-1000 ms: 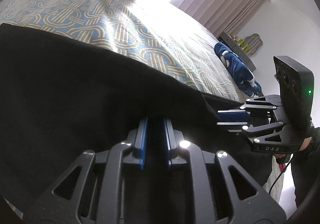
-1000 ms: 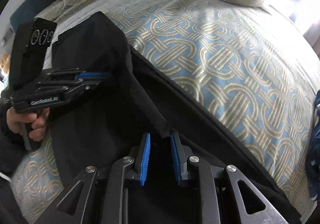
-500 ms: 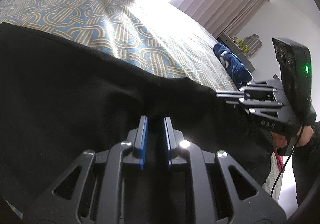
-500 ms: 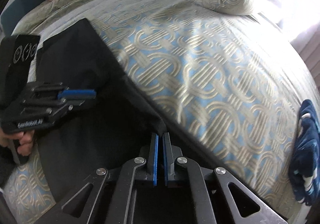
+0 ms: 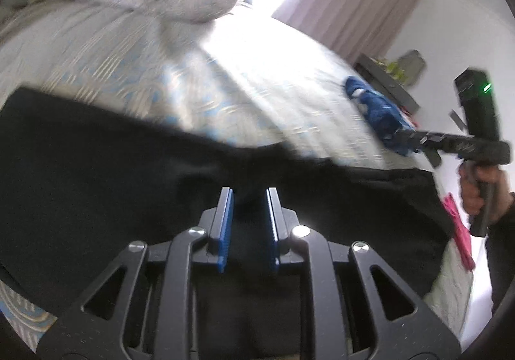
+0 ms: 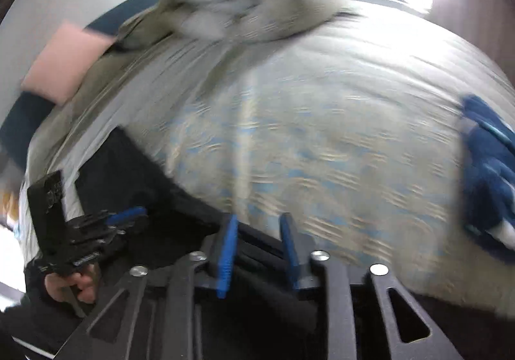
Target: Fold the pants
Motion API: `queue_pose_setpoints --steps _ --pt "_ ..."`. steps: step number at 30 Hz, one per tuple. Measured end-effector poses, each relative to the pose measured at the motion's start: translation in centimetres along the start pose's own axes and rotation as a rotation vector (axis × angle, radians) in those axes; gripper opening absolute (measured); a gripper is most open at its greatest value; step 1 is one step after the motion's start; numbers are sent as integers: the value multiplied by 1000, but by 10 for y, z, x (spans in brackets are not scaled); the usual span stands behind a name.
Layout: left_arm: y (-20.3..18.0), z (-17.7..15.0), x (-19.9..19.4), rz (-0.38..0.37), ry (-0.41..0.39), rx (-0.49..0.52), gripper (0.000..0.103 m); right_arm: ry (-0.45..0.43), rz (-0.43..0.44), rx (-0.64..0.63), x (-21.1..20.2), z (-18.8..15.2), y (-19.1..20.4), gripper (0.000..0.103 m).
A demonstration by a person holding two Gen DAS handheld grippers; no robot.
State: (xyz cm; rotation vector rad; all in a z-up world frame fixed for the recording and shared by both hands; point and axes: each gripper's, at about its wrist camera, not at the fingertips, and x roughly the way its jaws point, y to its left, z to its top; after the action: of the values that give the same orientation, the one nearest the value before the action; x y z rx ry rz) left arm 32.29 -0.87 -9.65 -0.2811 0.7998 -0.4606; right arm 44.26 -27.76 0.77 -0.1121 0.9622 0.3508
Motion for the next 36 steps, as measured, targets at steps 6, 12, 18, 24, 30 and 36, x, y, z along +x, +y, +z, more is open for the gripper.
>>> queue_pose_setpoints --steps 6,12,18,24,30,36 --pt "-68 25 24 -37 96 164 24 51 -74 -46 -17 -36 -40 31" --pt "-57 15 90 124 217 166 24 148 -155 -134 12 -63 -56 31" --pt "-60 10 91 162 163 183 25 109 -215 -179 25 -76 -63 15" --pt "-51 9 85 190 110 195 39 44 -283 -87 21 -62 -78 4" --pt "-38 15 82 175 101 111 39 24 -227 10 20 -61 -80 16" --pt "-38 29 84 233 82 75 39 -84 -149 206 -25 -76 -99 29"
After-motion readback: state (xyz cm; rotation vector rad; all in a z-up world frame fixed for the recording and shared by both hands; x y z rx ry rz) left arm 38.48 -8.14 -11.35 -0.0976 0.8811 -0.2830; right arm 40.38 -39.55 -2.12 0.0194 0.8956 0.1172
